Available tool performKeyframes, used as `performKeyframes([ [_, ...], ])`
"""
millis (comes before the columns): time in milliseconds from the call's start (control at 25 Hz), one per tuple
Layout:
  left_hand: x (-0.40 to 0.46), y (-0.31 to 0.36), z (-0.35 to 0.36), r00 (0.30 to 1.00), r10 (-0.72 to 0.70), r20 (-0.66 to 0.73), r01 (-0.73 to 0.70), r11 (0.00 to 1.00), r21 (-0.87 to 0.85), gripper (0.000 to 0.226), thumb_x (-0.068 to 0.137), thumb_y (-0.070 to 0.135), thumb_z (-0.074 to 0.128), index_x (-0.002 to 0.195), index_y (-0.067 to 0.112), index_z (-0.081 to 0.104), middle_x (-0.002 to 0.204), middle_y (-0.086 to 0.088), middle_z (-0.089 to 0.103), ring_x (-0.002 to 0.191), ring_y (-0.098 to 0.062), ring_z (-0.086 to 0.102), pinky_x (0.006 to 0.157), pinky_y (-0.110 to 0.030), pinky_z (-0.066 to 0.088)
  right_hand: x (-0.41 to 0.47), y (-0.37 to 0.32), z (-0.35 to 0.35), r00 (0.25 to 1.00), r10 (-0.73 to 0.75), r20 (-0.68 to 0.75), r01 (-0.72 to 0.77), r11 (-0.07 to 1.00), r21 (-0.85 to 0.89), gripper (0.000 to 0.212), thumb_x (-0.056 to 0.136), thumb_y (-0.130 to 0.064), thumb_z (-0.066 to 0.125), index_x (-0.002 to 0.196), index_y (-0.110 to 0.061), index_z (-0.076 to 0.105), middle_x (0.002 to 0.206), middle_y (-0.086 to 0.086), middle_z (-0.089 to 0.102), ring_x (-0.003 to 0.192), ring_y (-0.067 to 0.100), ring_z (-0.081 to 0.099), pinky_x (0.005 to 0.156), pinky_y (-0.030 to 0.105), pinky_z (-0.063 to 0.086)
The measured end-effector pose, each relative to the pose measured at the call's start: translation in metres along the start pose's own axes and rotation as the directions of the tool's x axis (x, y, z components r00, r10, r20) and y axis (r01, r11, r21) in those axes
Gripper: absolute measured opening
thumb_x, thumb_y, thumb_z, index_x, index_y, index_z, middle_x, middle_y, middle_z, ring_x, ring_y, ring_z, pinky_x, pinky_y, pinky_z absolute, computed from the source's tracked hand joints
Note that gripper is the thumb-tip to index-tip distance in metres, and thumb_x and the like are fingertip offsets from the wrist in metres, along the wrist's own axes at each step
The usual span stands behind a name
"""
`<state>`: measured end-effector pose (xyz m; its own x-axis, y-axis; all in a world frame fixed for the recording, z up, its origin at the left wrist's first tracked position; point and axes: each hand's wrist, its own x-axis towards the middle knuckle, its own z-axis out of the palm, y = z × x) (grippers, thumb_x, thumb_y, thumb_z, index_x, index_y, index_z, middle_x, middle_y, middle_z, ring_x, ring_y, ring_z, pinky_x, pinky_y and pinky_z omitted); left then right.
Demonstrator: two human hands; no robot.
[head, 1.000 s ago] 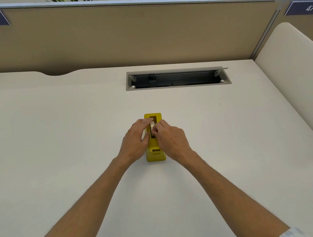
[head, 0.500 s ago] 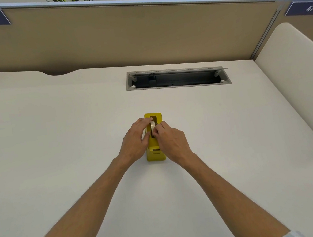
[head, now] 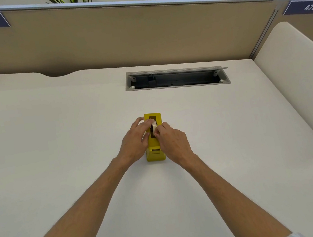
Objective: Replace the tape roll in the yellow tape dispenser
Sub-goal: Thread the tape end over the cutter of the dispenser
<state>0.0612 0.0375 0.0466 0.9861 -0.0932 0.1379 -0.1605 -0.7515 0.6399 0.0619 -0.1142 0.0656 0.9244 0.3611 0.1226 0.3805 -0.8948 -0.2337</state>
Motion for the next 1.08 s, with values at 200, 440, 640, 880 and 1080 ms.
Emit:
performKeyframes([
  [200, 0.000, 0.000, 0.001, 0.999, -0.045, -0.005, 0.045, 0.999, 0.005, 0.047, 0.097, 0.014, 0.047, 0.140, 0.031, 0.041, 0.151, 0.003, 0.034, 0.134, -0.016, 0.038, 0.095, -0.040, 0.046, -0.002, -0.002, -0.001, 1.000, 0.002, 0.013, -0.002, 1.000, 0.028, 0.020, 0.103, -0.024, 0.042, 0.110, -0.011, 0.055, 0.105, 0.005, 0.056, 0.065, 0.020, 0.046, 0.052, 0.026, 0.029],
  [440, 0.001, -0.001, 0.002, 0.998, -0.070, 0.011, 0.069, 0.998, 0.012, 0.049, 0.097, 0.016, 0.048, 0.143, 0.032, 0.038, 0.152, 0.003, 0.032, 0.134, -0.019, 0.040, 0.099, -0.038, 0.044, -0.006, -0.003, 0.003, 1.000, 0.009, 0.013, -0.010, 1.000, 0.027, 0.024, 0.104, -0.027, 0.037, 0.108, -0.012, 0.056, 0.104, 0.004, 0.056, 0.071, 0.026, 0.059, 0.054, 0.032, 0.035],
  [640, 0.001, 0.000, 0.001, 0.998, -0.069, 0.009, 0.069, 0.998, 0.011, 0.049, 0.097, 0.016, 0.048, 0.142, 0.032, 0.039, 0.152, 0.003, 0.033, 0.132, -0.020, 0.042, 0.098, -0.038, 0.044, -0.008, -0.003, 0.002, 1.000, 0.010, 0.013, -0.011, 1.000, 0.020, 0.024, 0.104, -0.028, 0.037, 0.109, -0.013, 0.055, 0.104, 0.003, 0.056, 0.071, 0.025, 0.060, 0.054, 0.031, 0.035],
  [880, -0.001, 0.003, 0.002, 0.996, -0.087, -0.001, 0.087, 0.996, 0.017, 0.048, 0.097, 0.016, 0.048, 0.142, 0.030, 0.039, 0.152, 0.002, 0.034, 0.131, -0.020, 0.044, 0.097, -0.039, 0.045, -0.015, -0.003, 0.002, 1.000, 0.002, -0.009, -0.002, 1.000, 0.015, 0.023, 0.104, -0.027, 0.039, 0.107, -0.013, 0.057, 0.102, 0.003, 0.056, 0.065, 0.023, 0.055, 0.053, 0.031, 0.033],
  [1080, -0.003, 0.004, 0.002, 0.997, -0.071, -0.019, 0.071, 0.997, 0.013, 0.047, 0.096, 0.015, 0.048, 0.141, 0.028, 0.041, 0.149, 0.002, 0.037, 0.130, -0.017, 0.044, 0.093, -0.037, 0.047, -0.025, -0.006, 0.007, 0.996, -0.011, -0.083, 0.015, 0.999, 0.051, 0.021, 0.102, -0.025, 0.044, 0.102, -0.011, 0.060, 0.096, 0.003, 0.057, 0.057, 0.020, 0.048, 0.048, 0.030, 0.035],
])
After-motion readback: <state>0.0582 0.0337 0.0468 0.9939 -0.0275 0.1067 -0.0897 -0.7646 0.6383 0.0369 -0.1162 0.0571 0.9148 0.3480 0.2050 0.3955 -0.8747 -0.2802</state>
